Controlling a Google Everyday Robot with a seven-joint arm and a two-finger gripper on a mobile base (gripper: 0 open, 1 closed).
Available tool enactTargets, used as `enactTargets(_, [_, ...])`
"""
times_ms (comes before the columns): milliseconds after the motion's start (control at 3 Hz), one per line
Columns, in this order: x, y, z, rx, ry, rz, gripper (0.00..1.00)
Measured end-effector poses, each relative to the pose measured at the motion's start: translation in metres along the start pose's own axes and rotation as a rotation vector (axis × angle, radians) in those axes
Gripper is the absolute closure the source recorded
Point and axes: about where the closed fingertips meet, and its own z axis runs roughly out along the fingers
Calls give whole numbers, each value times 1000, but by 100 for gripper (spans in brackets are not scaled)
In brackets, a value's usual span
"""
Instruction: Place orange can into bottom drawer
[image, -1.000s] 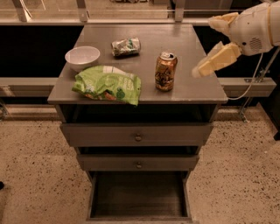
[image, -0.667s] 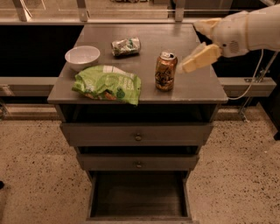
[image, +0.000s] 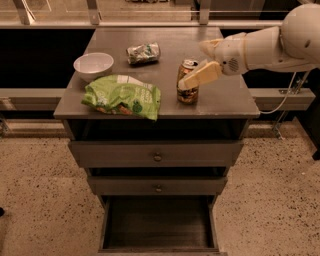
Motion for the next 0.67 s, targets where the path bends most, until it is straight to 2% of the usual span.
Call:
enactTargets(333, [12,-4,23,-17,-14,49,18])
enactTargets(667, [25,-5,37,-48,-63,104,49])
